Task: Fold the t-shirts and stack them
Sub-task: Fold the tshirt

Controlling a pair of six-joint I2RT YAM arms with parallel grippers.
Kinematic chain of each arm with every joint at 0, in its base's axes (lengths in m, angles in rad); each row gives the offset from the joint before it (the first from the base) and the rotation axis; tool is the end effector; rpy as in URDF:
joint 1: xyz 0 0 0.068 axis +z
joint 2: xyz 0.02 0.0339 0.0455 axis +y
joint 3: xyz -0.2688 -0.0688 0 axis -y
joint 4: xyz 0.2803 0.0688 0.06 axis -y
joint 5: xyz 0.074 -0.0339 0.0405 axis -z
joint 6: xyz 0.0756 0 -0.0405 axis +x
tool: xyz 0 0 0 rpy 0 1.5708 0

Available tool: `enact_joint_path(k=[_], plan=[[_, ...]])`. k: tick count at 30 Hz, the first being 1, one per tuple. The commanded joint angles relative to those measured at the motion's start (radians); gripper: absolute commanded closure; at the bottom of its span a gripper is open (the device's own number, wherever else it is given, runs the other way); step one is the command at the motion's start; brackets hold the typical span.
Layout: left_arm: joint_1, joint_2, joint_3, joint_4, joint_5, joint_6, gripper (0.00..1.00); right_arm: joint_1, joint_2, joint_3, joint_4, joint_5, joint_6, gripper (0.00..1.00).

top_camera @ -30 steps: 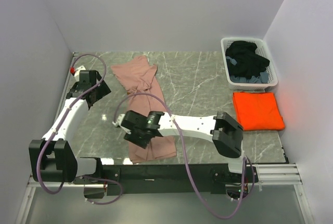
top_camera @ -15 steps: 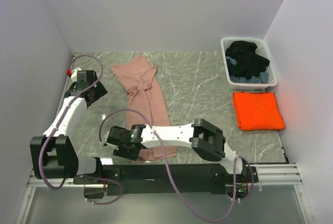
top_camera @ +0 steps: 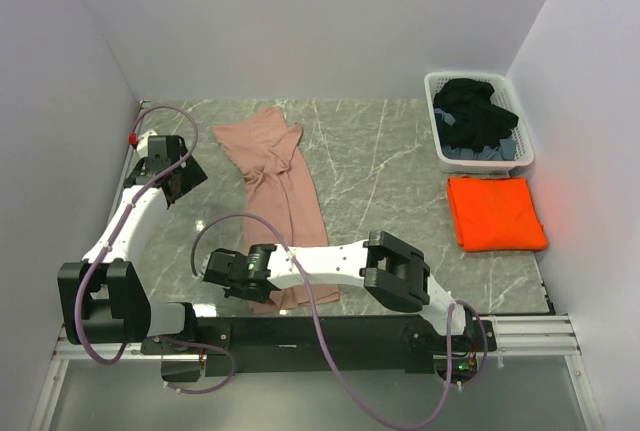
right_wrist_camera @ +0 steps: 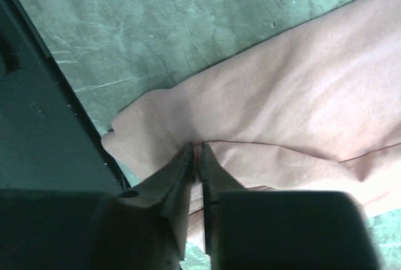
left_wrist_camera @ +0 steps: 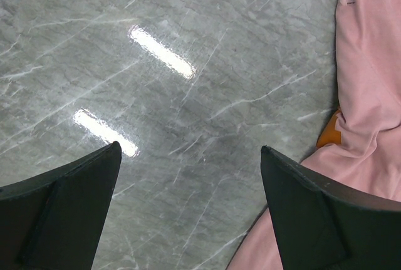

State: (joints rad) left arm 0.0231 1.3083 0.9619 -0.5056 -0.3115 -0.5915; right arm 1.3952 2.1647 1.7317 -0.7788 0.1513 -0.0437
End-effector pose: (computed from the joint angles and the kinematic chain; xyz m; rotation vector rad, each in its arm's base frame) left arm 0.3298 0.0308 0.2245 -0.8494 2.2147 0.1074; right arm 0.0990 0.4926 0.1339 -1.7930 2.1042 0.1503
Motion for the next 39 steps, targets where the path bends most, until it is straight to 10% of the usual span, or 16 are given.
enact_joint_path(k=[1, 39], plan=[[0.005, 0.000, 0.014, 0.007, 0.012, -0.002, 0.02, 0.007, -0.045, -0.014, -0.002, 0.047, 0.013, 0.87], [-0.109, -0.026, -0.058, -0.076, 0.156, -0.086, 0.02, -0.047, -0.459, -0.561, 0.093, 0.110, 0.450, 0.68]])
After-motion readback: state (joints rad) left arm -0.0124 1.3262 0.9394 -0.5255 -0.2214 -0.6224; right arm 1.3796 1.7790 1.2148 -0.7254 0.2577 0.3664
